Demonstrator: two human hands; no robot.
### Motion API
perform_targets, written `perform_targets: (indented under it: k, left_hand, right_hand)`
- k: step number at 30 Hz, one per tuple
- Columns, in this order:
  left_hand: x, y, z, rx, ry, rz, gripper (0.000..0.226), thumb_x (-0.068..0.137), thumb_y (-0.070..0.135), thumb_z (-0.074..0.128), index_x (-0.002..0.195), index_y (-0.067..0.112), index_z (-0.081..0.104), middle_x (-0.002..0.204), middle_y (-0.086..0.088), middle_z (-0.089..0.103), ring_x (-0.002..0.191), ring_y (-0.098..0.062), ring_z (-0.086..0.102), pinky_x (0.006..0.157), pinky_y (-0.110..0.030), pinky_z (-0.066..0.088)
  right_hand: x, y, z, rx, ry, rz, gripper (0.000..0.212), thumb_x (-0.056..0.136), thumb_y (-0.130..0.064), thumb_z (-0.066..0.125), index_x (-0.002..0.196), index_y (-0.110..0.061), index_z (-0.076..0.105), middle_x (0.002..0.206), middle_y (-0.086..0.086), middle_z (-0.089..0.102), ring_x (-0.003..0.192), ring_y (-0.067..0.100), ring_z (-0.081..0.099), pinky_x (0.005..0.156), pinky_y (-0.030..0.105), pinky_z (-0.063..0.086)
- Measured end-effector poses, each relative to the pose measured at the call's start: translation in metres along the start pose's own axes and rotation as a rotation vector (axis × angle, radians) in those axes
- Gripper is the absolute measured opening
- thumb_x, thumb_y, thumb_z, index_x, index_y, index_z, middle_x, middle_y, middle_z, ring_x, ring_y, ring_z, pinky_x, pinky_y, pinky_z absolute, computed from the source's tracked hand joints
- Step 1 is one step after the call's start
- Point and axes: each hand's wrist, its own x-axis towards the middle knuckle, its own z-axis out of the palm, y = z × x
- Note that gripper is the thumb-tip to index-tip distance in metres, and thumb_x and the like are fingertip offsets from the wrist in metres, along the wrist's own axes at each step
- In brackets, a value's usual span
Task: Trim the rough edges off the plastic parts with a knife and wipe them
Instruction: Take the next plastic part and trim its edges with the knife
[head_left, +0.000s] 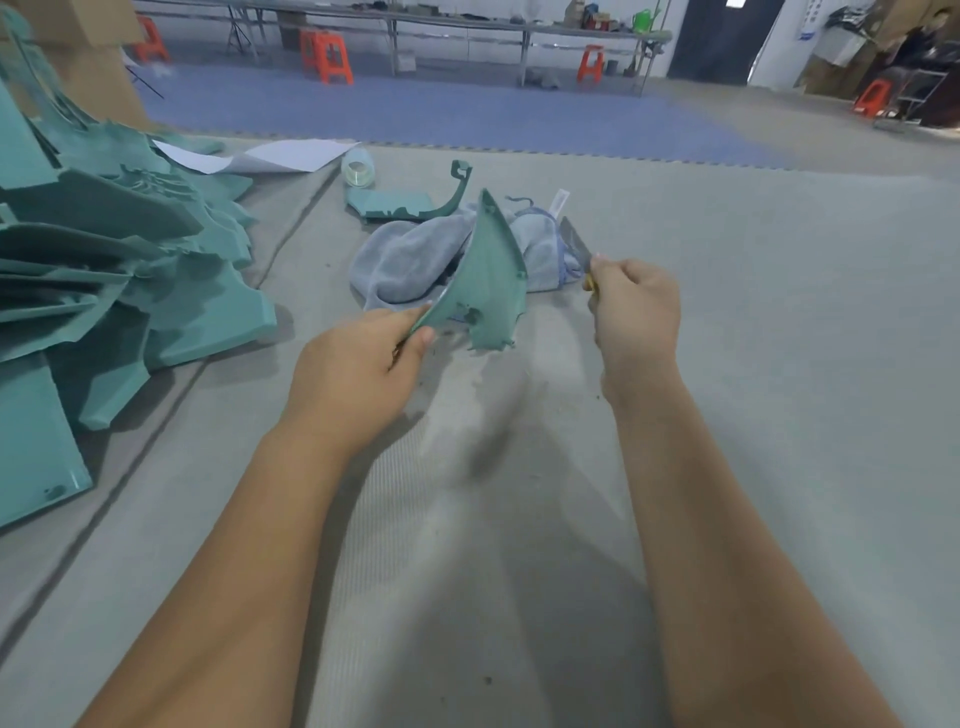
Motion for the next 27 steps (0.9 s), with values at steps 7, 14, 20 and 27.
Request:
perform_targets:
  k: [7, 14, 20, 27]
  left_hand:
    - [0.005, -0.014, -0.016, -0.178, -0.16, -0.124, 0.025, 0.089, 0.047, 0.045, 0.112, 0.053, 0.054, 0.068, 0.016, 0.06, 0.062, -0.012, 0.054, 0.068, -0.038, 0.052]
    - [0.003, 0.002, -0.012, -0.063, -0.037, -0.117, 0.026, 0.098, 0.038, 0.042, 0.09, 0.019, 0.058, 0.069, 0.001, 0.05, 0.069, -0.024, 0.05, 0.062, -0.04, 0.043]
    - [0.002, 0.012, -0.003, 0.106, -0.053, -0.127, 0.032, 0.098, 0.049, 0.032, 0.105, 0.03, 0.057, 0.074, -0.002, 0.061, 0.072, -0.031, 0.056, 0.058, -0.033, 0.034]
    - [0.001, 0.012, 0.001, 0.12, -0.026, -0.092, 0.038, 0.099, 0.046, 0.034, 0.087, 0.021, 0.06, 0.06, 0.003, 0.046, 0.059, -0.026, 0.043, 0.053, -0.033, 0.03]
  right_hand:
    - [-0.027, -0.003, 0.022, 0.144, -0.298, -0.023, 0.044, 0.104, -0.028, 0.043, 0.085, 0.008, 0.058, 0.052, -0.008, 0.042, 0.045, 0.002, 0.036, 0.045, 0.012, 0.031]
    - [-0.038, -0.008, 0.024, 0.047, -0.449, -0.054, 0.022, 0.098, -0.018, 0.053, 0.077, -0.017, 0.061, 0.057, -0.007, 0.044, 0.049, 0.003, 0.036, 0.053, 0.02, 0.03]
    - [-0.044, -0.015, 0.027, -0.103, -0.515, -0.144, 0.029, 0.093, -0.018, 0.06, 0.065, -0.012, 0.06, 0.053, -0.001, 0.041, 0.049, 0.009, 0.033, 0.051, 0.025, 0.03]
    - [-0.05, -0.013, 0.038, -0.354, -0.414, -0.273, 0.028, 0.092, -0.022, 0.061, 0.067, -0.009, 0.059, 0.043, -0.009, 0.041, 0.045, 0.008, 0.038, 0.048, 0.023, 0.031]
